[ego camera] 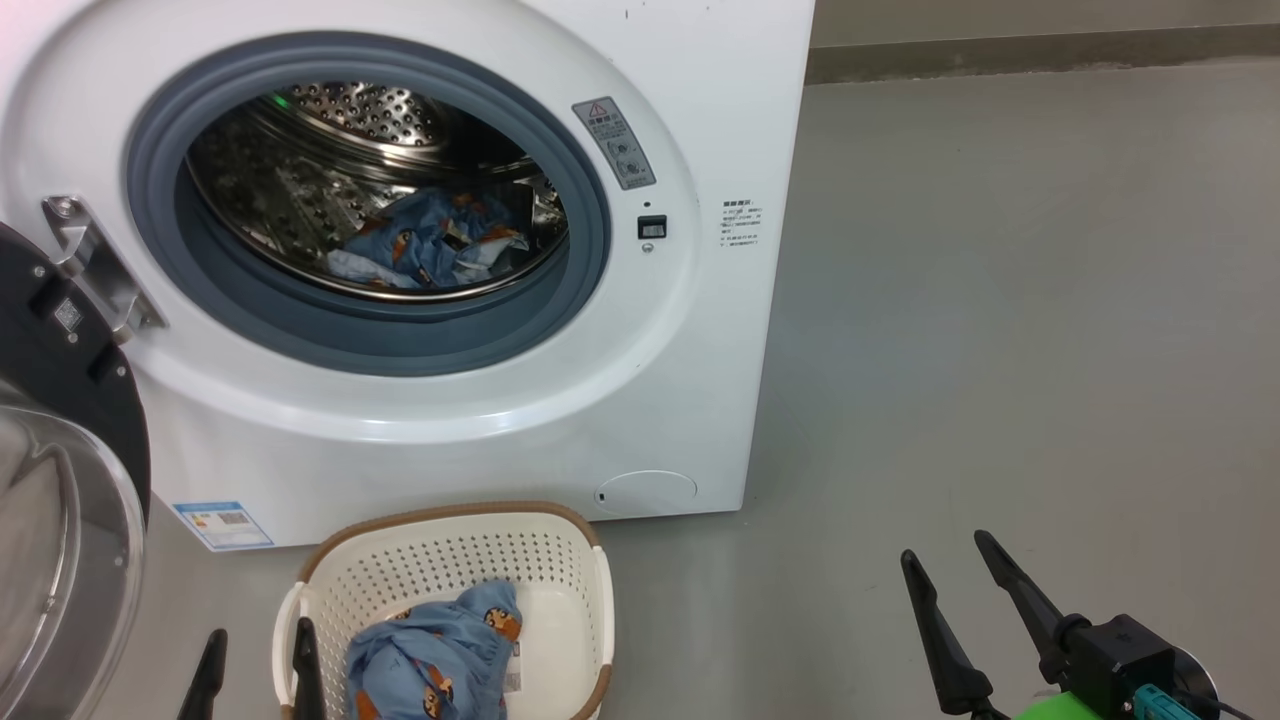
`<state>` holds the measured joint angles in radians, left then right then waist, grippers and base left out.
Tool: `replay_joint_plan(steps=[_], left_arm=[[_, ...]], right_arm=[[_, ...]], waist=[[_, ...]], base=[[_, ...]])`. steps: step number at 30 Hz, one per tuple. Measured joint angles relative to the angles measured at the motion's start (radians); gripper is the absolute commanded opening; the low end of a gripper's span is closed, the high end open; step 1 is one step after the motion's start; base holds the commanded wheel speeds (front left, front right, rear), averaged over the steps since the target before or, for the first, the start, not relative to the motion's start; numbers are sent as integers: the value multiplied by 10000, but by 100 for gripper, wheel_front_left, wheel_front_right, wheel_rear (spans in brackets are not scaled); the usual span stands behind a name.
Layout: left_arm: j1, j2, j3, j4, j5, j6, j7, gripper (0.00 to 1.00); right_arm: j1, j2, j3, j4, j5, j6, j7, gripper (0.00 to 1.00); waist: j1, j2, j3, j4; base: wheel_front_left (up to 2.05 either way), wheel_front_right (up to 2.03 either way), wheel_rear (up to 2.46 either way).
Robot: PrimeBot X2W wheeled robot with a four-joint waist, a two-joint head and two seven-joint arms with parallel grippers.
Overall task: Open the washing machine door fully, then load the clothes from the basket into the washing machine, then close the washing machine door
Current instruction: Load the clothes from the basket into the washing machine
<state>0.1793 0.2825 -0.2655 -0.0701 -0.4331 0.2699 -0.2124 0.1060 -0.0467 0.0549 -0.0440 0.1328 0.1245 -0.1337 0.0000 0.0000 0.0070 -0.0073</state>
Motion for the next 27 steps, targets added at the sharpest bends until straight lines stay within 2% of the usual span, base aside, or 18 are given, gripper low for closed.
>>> replay_joint_plan(steps=[10, 16, 21, 27], left_arm=[[-175, 4, -136, 395, -17, 71, 190, 100], [-942, -2, -360, 1237, -98, -127, 715, 100], [-1996, -140, -769, 2495, -299, -677, 1185, 100], [-3791, -194, -1124, 4673, -284, -1290, 1597, 100]], right_arm=[[-7, 0, 31, -75, 0, 0, 15, 100], [-100, 0, 105, -186, 0, 0, 13, 100], [-493, -2, 186, -307, -2, 0, -6, 100], [-1209, -8, 520, -372, 4, 0, -194, 100]], waist=[[0, 0, 193, 9], [0, 0, 556, -51], [0, 0, 1037, -137], [0, 0, 1827, -330]], base=[[0, 0, 0], [0, 0, 0], [0, 0, 0], [0, 0, 0]])
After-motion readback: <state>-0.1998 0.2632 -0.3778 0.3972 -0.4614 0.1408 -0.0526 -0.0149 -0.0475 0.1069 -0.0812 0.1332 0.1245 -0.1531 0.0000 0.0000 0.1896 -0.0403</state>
